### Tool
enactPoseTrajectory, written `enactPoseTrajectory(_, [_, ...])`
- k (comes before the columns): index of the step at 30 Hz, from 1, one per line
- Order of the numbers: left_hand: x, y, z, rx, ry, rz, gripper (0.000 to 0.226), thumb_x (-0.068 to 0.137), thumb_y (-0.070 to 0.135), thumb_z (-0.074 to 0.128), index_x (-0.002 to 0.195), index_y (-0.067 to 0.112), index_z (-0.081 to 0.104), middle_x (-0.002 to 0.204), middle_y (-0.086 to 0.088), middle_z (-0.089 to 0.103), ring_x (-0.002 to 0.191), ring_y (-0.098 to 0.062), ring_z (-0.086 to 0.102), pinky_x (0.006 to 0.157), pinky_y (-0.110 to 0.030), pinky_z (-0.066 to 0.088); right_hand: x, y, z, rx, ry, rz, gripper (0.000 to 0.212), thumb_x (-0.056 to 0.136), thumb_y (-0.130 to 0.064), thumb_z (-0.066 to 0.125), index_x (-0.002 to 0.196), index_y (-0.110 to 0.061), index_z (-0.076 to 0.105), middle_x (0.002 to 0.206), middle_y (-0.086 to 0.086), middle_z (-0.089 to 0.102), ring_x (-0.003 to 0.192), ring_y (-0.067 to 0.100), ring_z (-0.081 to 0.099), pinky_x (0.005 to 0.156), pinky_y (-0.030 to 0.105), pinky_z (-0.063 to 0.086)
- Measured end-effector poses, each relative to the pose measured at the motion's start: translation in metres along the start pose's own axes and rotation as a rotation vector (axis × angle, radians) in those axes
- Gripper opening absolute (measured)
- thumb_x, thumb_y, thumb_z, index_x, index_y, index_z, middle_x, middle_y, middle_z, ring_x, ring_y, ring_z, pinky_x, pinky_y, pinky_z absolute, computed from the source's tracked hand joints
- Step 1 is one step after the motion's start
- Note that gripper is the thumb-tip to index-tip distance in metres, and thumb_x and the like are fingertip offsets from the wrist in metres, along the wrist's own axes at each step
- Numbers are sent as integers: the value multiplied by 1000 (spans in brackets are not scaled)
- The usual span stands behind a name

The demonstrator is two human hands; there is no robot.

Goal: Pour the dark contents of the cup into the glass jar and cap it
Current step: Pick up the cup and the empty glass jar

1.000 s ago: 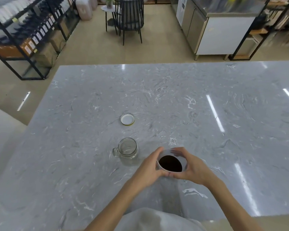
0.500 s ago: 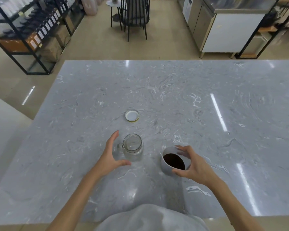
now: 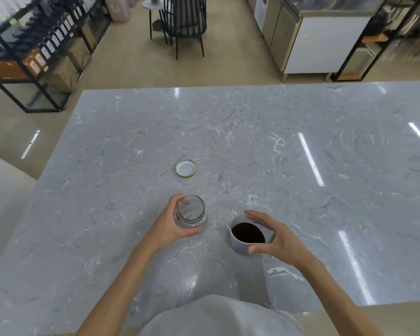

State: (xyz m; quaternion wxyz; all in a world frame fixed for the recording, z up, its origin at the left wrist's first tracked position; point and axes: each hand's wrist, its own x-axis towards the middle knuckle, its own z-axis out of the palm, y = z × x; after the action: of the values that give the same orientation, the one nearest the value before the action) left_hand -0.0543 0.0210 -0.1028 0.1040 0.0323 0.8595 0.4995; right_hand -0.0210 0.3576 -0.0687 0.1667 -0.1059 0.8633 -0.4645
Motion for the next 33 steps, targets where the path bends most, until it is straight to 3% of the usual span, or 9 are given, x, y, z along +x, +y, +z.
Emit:
enactPoseTrajectory(7, [0, -2, 0, 12, -8, -11, 97, 52, 64, 95, 133, 49, 42, 128, 29, 61, 120, 7, 59, 98, -15, 43, -1, 1, 5, 28, 29, 1, 87, 69, -51, 87, 142, -49, 40, 138, -29, 54, 130, -5, 48, 103, 23, 41])
enactPoseTrajectory(13, [0, 3, 2, 9, -2, 22, 85, 56, 66, 91, 129, 61, 47, 130, 31, 63, 123, 8, 59, 99, -9, 42, -6, -7, 5, 25, 22, -5, 76, 72, -53, 83, 137, -49, 43, 137, -29, 53, 125, -1, 54, 75, 8, 47])
enactPoseTrajectory(17, [-2, 4, 2, 3, 3, 25, 84, 57, 64, 92, 127, 65, 46, 128, 34, 61, 122, 10, 58, 97, -2, 40, -7, -16, -2, -155, -71, 39, 99, 61, -68, 81, 140, -56, 24, 141, -33, 37, 130, 0, 43, 100, 26, 47])
enactPoseTrajectory(20, [-2, 3, 4, -9, 1, 17, 84, 58, 60, 93, 128, 62, 47, 128, 32, 62, 123, 8, 58, 102, -14, 42, -11, -22, -2, -414, -64, 0, 130, 55, -82, 71, 154, -42, -3, 157, -23, 10, 140, 7, 23, 103, 37, 46])
enactPoseTrajectory(23, [-3, 3, 4, -12, 3, 5, 85, 58, 63, 92, 130, 60, 47, 129, 31, 63, 124, 8, 58, 104, -20, 44, -13, -29, 5, -525, -65, 36, 146, 47, -94, 60, 154, -34, -19, 162, -17, -2, 142, 13, 22, 101, 40, 47])
enactPoseTrajectory(25, [-4, 4, 4, -9, 4, -4, 85, 59, 62, 93, 130, 59, 47, 129, 30, 62, 124, 8, 58, 105, -23, 45, -15, -31, 12, -502, 11, 71, 140, 48, -94, 60, 156, -31, -5, 162, -15, 13, 141, 11, 30, 99, 38, 48])
enactPoseTrajectory(28, [-4, 4, 4, -4, 4, -18, 89, 57, 66, 91, 134, 55, 47, 130, 29, 62, 125, 7, 57, 108, -27, 46, -18, -28, 21, -379, 146, 48, 107, 56, -86, 63, 145, -37, 28, 140, -23, 45, 125, 3, 47, 90, 27, 47])
enactPoseTrajectory(31, [-4, 2, 4, 10, 9, -40, 104, 55, 68, 90, 145, 37, 47, 136, 22, 62, 129, 3, 56, 114, -35, 45, -17, -23, 22, -174, 152, 67, 88, 57, -79, 72, 132, -45, 38, 131, -31, 52, 119, -7, 51, 93, 22, 44])
enactPoseTrajectory(33, [-5, 4, 4, 22, 15, -43, 105, 54, 71, 89, 145, 38, 47, 135, 22, 62, 129, 3, 56, 113, -37, 46, -13, -20, 19, -86, 118, 84, 88, 57, -72, 79, 131, -47, 39, 134, -31, 52, 123, -10, 50, 99, 25, 44])
